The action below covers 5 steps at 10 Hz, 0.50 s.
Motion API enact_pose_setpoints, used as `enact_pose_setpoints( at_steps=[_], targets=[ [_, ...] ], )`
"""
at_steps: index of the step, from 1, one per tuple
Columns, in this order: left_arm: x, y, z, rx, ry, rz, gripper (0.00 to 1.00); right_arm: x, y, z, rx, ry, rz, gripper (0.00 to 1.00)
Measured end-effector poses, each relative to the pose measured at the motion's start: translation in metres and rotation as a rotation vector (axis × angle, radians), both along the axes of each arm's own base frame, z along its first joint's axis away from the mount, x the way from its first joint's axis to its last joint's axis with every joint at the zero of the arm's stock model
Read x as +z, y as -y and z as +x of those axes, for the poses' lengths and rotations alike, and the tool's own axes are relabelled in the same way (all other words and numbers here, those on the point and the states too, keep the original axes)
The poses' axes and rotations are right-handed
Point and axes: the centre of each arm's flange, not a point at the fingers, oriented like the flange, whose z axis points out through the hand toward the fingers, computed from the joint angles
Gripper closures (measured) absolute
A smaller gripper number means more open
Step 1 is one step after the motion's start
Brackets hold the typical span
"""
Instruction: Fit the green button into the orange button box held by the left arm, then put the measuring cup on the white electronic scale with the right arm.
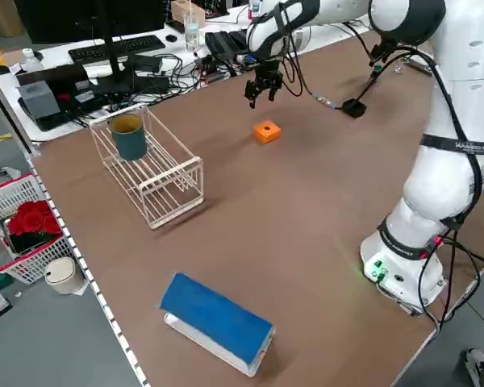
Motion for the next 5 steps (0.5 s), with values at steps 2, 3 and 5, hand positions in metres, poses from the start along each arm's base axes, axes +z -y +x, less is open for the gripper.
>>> enact_pose_setpoints(
  at_steps=[2,3,5],
  targets=[
    [-0.005,-0.001,-0.003,-0.003,0.016,-0.002,0.01,-0.012,0.002,-0.002,-0.001,-0.001,0.004,0.04],
    [-0.013,-0.002,-0.006,-0.001,0.023,-0.006,0.0,-0.014,0.002,-0.003,-0.001,-0.004,0.004,0.09],
    [-0.025,-0.002,-0.009,0.018,0.022,-0.018,0.0,-0.015,0.003,-0.004,0.0,-0.006,0.003,0.19]
  ],
)
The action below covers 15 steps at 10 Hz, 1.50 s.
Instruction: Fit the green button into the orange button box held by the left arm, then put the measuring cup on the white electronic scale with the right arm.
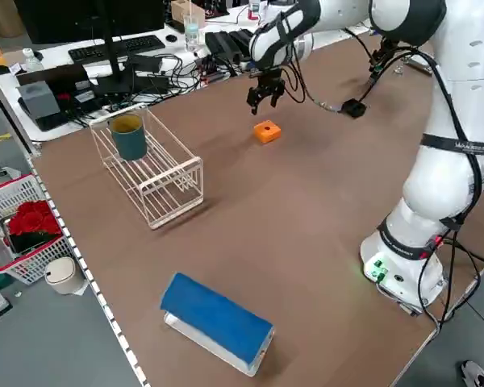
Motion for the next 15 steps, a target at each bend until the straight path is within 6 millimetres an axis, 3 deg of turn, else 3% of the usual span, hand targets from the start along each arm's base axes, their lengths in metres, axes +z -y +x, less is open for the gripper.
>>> enact_pose_setpoints(
  at_steps=[1,2,3,6,9,11,12,13,15],
  targets=[
    [-0.005,0.0,0.0,0.004,-0.003,-0.003,0.0,0.0,0.0,0.0,-0.003,0.0,0.0,0.3],
    [-0.01,0.001,-0.001,0.007,-0.005,-0.008,0.0,0.0,0.0,0.0,-0.008,-0.001,0.0,0.32],
    [-0.016,0.001,-0.001,0.007,0.001,-0.013,0.0,-0.002,0.0,-0.001,-0.014,-0.003,0.0,0.48],
    [-0.04,0.005,-0.01,0.0,0.012,-0.025,0.01,-0.005,0.0,-0.001,-0.027,-0.008,0.0,0.63],
    [-0.053,0.01,-0.015,-0.009,-0.006,-0.028,0.01,-0.005,0.001,-0.001,-0.03,-0.013,-0.003,0.63],
    [-0.055,0.01,-0.017,-0.011,-0.011,-0.027,0.01,0.01,-0.007,0.005,-0.047,-0.028,-0.012,0.63],
    [-0.057,0.009,-0.019,-0.013,-0.016,-0.026,0.01,0.03,-0.028,0.008,-0.065,-0.032,-0.004,0.63],
    [-0.058,0.009,-0.02,-0.013,-0.018,-0.026,0.01,0.056,-0.061,0.006,-0.07,-0.02,0.019,0.63],
    [-0.059,0.007,-0.021,-0.014,-0.016,-0.026,0.01,0.095,-0.139,-0.019,-0.058,0.016,0.071,0.63]
  ],
)
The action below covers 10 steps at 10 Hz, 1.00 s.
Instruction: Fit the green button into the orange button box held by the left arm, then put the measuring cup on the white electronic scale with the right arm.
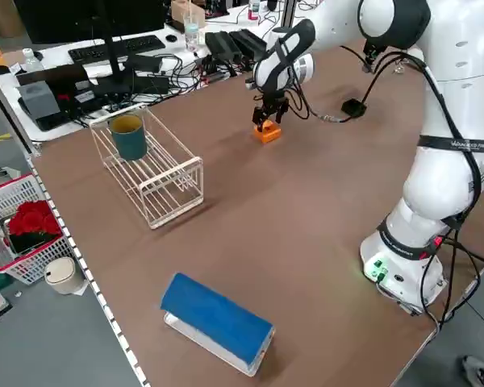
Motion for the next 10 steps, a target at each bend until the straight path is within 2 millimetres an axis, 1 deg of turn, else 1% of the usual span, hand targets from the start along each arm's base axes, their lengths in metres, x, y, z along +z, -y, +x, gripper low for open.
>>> enact_pose_setpoints(
  at_steps=[1,2,3,4,5,6,7,8,10],
  targets=[
    [-0.001,-0.001,0.0,-0.002,-0.001,0.0,0.01,0.007,-0.042,-0.024,0.014,0.007,0.016,0.63],
    [-0.001,-0.001,-0.001,-0.005,-0.001,0.0,0.01,0.009,-0.08,-0.048,0.015,0.007,0.03,0.63],
    [-0.002,-0.001,-0.001,-0.006,-0.002,0.0,0.01,0.005,-0.113,-0.069,0.016,0.003,0.038,0.63],
    [-0.004,-0.001,-0.001,-0.006,-0.004,0.0,0.01,-0.005,-0.136,-0.079,0.026,-0.003,0.028,0.63],
    [-0.006,-0.001,-0.002,-0.006,-0.007,0.0,0.01,-0.018,-0.145,-0.079,0.036,-0.005,0.003,0.63],
    [-0.008,-0.001,-0.002,-0.006,-0.009,0.0,0.01,-0.03,-0.145,-0.074,0.037,-0.008,-0.014,0.63],
    [-0.011,-0.001,-0.003,-0.006,-0.01,-0.001,0.01,-0.038,-0.142,-0.069,0.032,-0.011,-0.023,0.63],
    [-0.012,-0.001,-0.003,-0.007,-0.01,0.0,0.01,-0.042,-0.141,-0.067,0.029,-0.014,-0.027,0.63],
    [-0.016,-0.001,-0.003,-0.008,-0.009,-0.002,0.02,-0.047,-0.144,-0.07,0.034,-0.023,-0.034,0.63]
  ],
)
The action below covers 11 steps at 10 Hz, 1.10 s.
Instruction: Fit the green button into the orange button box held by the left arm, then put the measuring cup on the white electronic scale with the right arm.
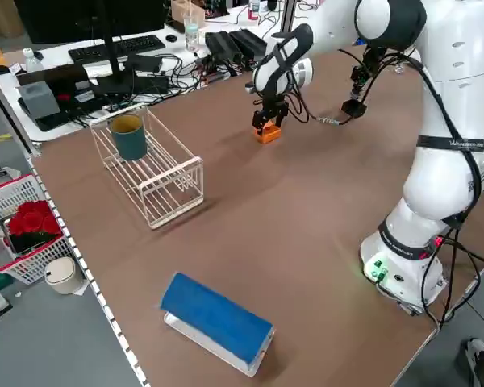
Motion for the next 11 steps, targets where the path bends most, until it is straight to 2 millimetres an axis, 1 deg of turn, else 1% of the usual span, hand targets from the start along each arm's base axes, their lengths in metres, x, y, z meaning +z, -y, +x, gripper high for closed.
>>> enact_pose_setpoints(
  at_steps=[2,6,7,8,11],
  targets=[
    [-0.004,0.0,0.001,0.0,0.009,-0.004,0.04,-0.009,-0.006,-0.007,0.0,-0.011,-0.005,0.63],
    [-0.007,0.002,0.0,-0.005,0.01,-0.003,0.07,-0.009,-0.019,-0.02,-0.011,-0.014,-0.002,0.63],
    [-0.007,0.002,0.001,-0.008,0.011,-0.002,0.09,-0.011,-0.019,-0.02,-0.013,-0.011,-0.009,0.63],
    [-0.007,0.002,0.001,-0.009,0.012,-0.002,0.14,-0.014,-0.017,-0.019,-0.016,-0.004,-0.017,0.63],
    [-0.006,0.002,0.002,-0.008,0.013,-0.002,0.14,-0.017,-0.011,-0.012,-0.026,-0.003,-0.024,0.63]
  ],
)
